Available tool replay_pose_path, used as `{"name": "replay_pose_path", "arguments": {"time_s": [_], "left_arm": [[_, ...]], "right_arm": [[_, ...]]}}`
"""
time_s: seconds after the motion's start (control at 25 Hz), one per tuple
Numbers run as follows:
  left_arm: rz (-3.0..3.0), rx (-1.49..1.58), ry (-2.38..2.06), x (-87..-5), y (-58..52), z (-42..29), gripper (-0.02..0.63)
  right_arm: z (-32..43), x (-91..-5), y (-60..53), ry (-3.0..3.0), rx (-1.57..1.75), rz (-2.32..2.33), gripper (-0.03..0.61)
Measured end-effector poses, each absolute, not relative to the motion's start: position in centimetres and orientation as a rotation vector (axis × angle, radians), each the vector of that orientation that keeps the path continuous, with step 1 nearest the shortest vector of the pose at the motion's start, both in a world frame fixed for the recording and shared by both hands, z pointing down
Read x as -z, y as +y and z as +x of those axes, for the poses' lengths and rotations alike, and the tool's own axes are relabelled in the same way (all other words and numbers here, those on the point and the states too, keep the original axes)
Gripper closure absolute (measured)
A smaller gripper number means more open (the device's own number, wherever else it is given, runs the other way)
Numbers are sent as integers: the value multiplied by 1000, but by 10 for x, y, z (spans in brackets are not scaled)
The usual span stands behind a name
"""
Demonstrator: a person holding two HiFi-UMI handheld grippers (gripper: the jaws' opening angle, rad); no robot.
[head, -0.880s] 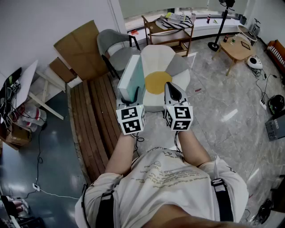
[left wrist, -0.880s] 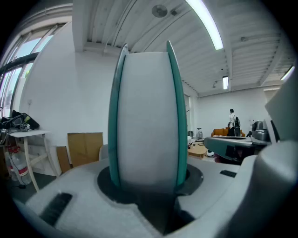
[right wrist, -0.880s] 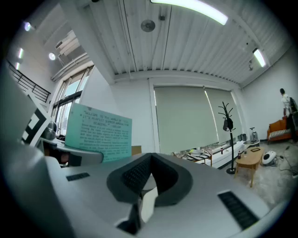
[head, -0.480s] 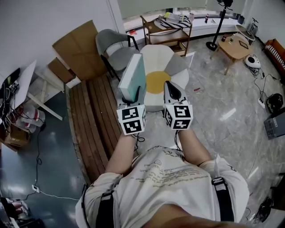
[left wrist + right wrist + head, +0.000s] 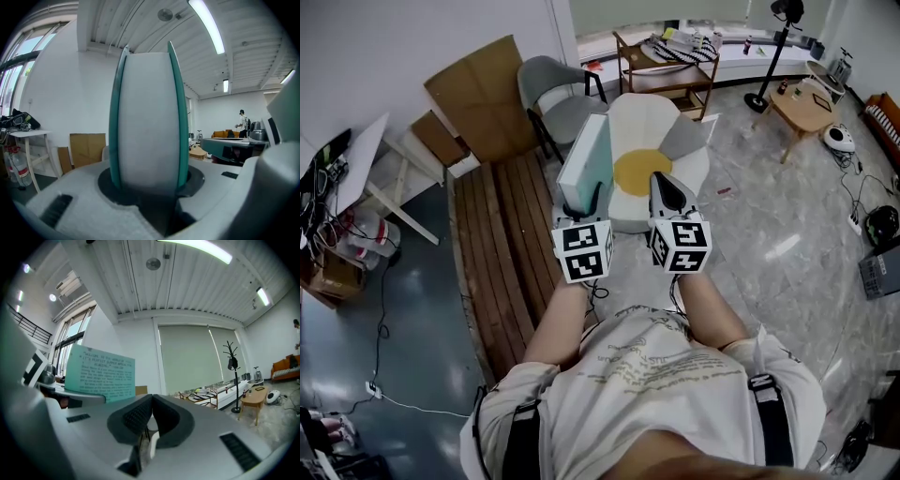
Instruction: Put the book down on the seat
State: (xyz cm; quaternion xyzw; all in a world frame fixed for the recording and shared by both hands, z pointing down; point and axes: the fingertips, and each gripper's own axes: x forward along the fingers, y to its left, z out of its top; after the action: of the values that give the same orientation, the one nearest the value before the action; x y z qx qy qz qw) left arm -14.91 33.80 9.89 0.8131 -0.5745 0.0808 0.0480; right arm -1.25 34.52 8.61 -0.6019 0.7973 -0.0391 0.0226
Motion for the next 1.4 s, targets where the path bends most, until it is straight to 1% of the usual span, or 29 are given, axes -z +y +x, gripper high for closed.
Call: {"name": "replay_pose_path", "arguments": {"time_s": [0.24,0.52,0.84,1.24,1.4], "left_arm": [[2506,-236,-1692,-106,349,-171,449],[2527,-246,-1636,-117,367,-176,449],[2467,-265,-1649,-130,359,-190,449],[2476,-309,-1611,-135,322,-173,449],[2485,-326,-1576,-138,301,-153,449]], "right_arm": [[-34,-85,361,2435,112,-1919,551],[-43,-98,381,2436,137,-1952,551],[-60,-112,370,2481,180,-1914,551],[-47,-113,328,2467,198,-1916,551],[-27,-116,306,2449,214,-1938,551]]}}
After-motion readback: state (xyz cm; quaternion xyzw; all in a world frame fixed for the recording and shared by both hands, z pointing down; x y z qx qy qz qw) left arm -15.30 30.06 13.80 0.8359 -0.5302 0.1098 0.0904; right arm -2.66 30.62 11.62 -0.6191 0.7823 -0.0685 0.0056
